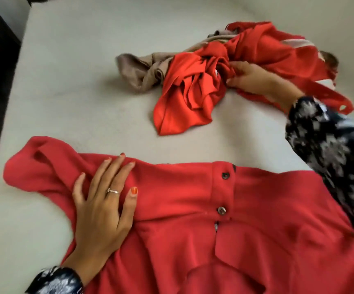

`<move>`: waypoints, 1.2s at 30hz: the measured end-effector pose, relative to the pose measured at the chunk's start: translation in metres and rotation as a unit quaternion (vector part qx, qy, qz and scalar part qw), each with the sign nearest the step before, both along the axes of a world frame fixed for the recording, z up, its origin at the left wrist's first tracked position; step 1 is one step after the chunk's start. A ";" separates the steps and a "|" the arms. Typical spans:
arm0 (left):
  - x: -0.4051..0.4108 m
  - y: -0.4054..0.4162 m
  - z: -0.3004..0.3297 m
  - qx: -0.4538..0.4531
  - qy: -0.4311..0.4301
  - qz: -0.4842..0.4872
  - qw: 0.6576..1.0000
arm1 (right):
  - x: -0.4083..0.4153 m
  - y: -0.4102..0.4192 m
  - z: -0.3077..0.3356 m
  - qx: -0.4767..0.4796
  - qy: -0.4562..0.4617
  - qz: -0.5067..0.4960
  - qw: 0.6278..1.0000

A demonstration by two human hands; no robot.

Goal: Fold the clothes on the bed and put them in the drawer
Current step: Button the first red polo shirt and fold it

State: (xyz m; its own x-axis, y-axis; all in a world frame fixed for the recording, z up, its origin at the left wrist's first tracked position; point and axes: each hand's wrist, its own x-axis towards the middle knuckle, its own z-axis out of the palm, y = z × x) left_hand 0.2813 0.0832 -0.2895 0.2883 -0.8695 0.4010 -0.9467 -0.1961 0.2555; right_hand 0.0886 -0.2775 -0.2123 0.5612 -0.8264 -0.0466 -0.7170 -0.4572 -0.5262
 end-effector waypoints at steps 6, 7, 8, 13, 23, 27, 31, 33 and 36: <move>-0.001 0.005 0.008 0.011 0.010 -0.022 1.000 | -0.101 0.216 -0.016 -0.198 -0.016 0.082 0.977; -0.002 0.009 0.014 0.005 0.001 -0.024 1.000 | -0.119 0.259 -0.011 -0.232 -0.006 0.099 0.968; -0.003 0.014 0.016 0.003 -0.016 -0.022 1.000 | -0.138 0.291 -0.012 -0.260 0.008 0.115 0.959; -0.024 0.057 0.041 0.029 0.081 0.024 0.996 | -0.193 0.347 -0.021 -0.078 -0.029 -0.036 0.996; -0.051 0.004 0.066 0.289 0.364 0.077 0.882 | -0.127 0.291 0.012 0.371 -0.074 -0.274 0.884; -0.042 -0.049 0.113 0.121 0.529 0.071 0.837 | -0.115 0.242 0.046 0.424 -0.356 -0.307 0.774; -0.037 -0.085 0.159 0.078 0.709 -0.036 0.700 | -0.109 0.201 0.086 0.405 -0.564 -0.245 0.677; -0.032 -0.082 0.159 0.085 0.675 -0.044 0.731 | -0.116 0.198 0.090 0.388 -0.568 -0.239 0.686; -0.030 -0.049 0.141 0.113 0.589 -0.041 0.799 | -0.137 0.223 0.080 0.352 -0.447 -0.236 0.788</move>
State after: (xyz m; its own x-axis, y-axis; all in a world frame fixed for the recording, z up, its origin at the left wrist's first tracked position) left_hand 0.2517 0.0342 -0.1489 0.2886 -0.9164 -0.2774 -0.0863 -0.3134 0.9457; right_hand -0.0484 -0.0548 -0.1325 0.2679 -0.8986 -0.3473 0.0816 0.3804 -0.9212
